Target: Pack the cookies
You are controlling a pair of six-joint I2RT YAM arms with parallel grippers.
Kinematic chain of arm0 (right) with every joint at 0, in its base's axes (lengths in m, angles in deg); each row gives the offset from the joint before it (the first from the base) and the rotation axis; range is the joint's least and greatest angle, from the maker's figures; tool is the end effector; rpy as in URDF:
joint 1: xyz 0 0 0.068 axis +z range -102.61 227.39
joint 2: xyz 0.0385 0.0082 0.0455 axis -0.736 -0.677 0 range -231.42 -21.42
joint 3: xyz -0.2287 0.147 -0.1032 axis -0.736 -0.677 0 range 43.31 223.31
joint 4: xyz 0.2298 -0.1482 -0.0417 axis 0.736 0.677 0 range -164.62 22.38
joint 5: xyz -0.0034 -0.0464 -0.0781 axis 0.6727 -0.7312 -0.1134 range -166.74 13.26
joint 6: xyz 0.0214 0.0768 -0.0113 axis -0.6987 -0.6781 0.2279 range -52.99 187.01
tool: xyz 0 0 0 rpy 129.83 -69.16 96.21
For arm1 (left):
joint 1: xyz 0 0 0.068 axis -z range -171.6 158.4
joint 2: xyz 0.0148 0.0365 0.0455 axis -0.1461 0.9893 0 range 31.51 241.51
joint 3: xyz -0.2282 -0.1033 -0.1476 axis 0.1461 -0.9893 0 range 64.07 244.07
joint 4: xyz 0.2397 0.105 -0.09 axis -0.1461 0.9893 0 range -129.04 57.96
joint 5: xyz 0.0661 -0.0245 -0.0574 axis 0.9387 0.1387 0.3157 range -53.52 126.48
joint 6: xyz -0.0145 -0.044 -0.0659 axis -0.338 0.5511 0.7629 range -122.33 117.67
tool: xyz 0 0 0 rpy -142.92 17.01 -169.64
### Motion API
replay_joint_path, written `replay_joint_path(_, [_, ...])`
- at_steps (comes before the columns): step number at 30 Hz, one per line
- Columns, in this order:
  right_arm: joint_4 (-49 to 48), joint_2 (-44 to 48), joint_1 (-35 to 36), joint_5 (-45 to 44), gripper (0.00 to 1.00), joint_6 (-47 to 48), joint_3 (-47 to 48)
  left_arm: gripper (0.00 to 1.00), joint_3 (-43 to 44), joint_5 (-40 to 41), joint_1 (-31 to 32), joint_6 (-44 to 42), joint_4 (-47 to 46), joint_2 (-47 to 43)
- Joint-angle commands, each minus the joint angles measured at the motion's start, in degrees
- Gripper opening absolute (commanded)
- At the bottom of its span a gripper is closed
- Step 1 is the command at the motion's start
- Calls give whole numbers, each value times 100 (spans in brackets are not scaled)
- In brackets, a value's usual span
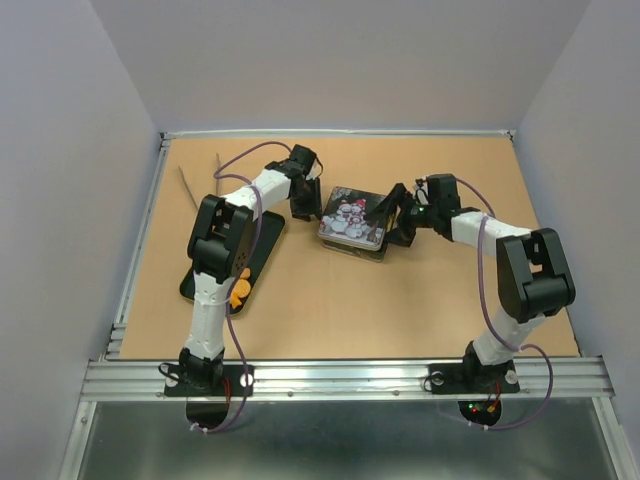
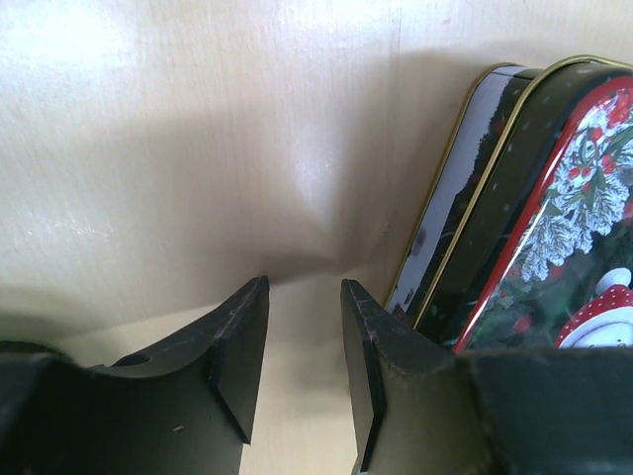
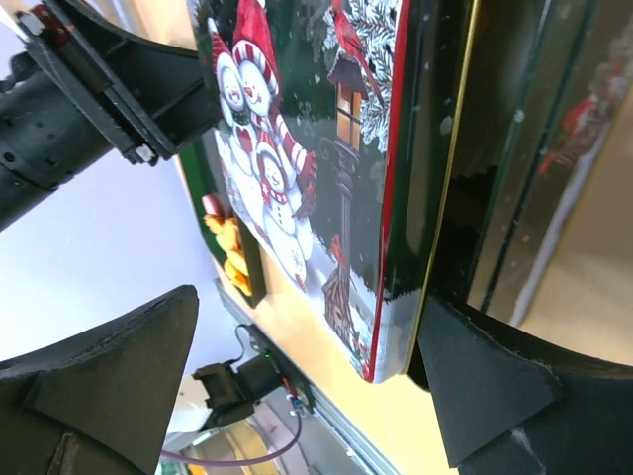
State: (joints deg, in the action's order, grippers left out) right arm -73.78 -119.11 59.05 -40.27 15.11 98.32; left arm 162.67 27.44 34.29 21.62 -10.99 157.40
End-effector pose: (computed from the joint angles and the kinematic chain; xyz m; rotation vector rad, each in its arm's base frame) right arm 0.3684 0.1182 0.1711 0.5245 2.4529 1.2572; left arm 0.4689 -0.2397 0.1585 0.1085 2.6062 -0.5299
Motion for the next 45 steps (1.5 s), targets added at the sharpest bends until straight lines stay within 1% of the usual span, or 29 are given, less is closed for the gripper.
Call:
replay_joint_path(1, [1329, 162, -32, -579, 95, 523, 353, 46, 36, -54, 21, -74, -19, -20])
replay_joint_path(10, [2464, 329, -32, -1247, 95, 1138, 1082, 46, 124, -54, 21, -83, 7, 6])
replay_joint_path(14, [2930, 496, -41, -1712, 95, 1498, 1311, 46, 176, -72, 21, -100, 34, 33])
replay_joint_path(16, [3211, 654, -59, -2125, 95, 1726, 1364, 46, 220, -54, 21, -100, 60, 33])
replay_joint_path(19, [3405, 839, -137, -2661, 91, 1868, 1303, 46, 273, -54, 21, -109, 104, 50])
replay_joint_path(21, [3388, 875, -260, -2689, 82, 1842, 1171, 46, 308, -63, 21, -100, 130, 50])
replay_joint_path(22, [3388, 753, -287, -2654, 73, 1815, 1153, 46, 317, -72, 21, -92, 130, 41])
replay_joint_path(24, [3361, 603, -357, -2540, 61, 1693, 1109, 46, 343, -81, 21, -74, 148, 41])
replay_joint_path(25, [3326, 567, -375, -2522, 53, 1640, 1083, 46, 361, -89, 21, -65, 156, 50])
replay_joint_path(26, [3222, 541, -392, -2539, 31, 1543, 1057, 46, 413, -115, 21, -57, 191, 41])
replay_joint_path(29, [3150, 488, -472, -2636, 8, 1525, 995, 46, 510, -133, 21, -57, 244, 77])
replay_joint_path(31, [3133, 321, -472, -2654, 8, 1604, 986, 46, 572, -133, 21, -48, 271, 77])
replay_joint_path(35, [2809, 75, -472, -2408, 1, 1587, 899, 45, 598, -133, 21, -56, 297, 68])
replay_joint_path(39, [2255, -153, -463, -1689, 1, 1297, 775, 45, 624, -151, 21, -30, 297, 24])
replay_joint_path(45, [1920, -654, -454, -1301, 0, 1147, 1003, 45, 669, -186, 30, 75, 297, 33])
